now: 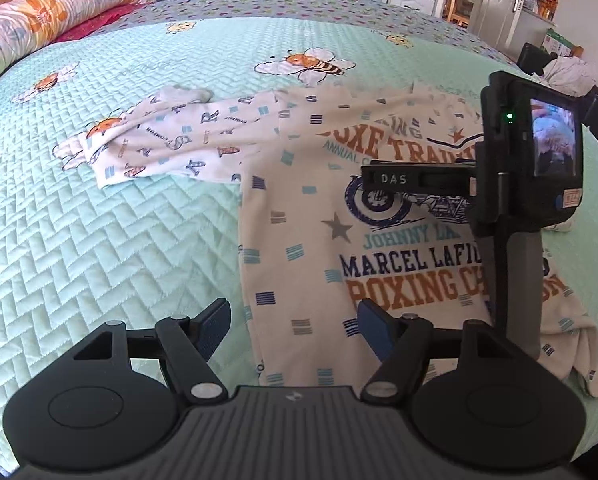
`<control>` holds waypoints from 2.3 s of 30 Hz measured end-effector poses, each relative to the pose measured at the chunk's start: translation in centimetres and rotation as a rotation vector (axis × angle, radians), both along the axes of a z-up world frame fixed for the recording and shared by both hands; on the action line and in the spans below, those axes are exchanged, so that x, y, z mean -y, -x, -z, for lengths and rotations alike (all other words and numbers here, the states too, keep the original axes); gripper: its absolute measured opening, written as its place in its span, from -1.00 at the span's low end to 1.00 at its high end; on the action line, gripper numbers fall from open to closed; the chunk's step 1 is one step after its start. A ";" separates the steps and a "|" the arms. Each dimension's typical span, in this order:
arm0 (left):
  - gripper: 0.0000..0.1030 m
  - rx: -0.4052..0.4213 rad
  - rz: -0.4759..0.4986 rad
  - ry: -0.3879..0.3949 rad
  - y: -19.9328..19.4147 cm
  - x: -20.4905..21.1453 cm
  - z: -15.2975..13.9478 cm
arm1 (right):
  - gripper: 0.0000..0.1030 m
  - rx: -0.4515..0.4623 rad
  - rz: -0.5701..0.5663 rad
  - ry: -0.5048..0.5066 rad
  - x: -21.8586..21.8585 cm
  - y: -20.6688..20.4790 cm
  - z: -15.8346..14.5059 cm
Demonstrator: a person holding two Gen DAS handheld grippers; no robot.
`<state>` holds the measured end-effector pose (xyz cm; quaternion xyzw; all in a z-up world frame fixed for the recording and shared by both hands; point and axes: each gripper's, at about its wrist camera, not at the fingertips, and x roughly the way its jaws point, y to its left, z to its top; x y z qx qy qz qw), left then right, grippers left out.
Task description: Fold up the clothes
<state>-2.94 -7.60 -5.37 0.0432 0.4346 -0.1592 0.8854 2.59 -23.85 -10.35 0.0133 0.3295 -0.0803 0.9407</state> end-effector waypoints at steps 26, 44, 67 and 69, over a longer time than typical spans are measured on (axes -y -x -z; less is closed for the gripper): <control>0.42 0.067 0.116 0.067 -1.4 -2.0 -1.9 | 0.99 -0.001 0.000 0.002 -0.1 0.0 0.0; 0.42 0.087 0.130 0.171 1.4 -3.2 -3.1 | 0.99 -0.001 0.000 0.001 -0.2 -0.1 0.0; 0.42 0.108 0.111 0.208 1.3 -5.3 -3.1 | 0.99 -0.001 0.000 0.000 -0.1 -0.1 -0.1; 0.42 0.123 0.122 0.189 1.7 -5.5 -3.6 | 0.99 -0.001 0.000 0.000 -0.1 -0.1 -0.1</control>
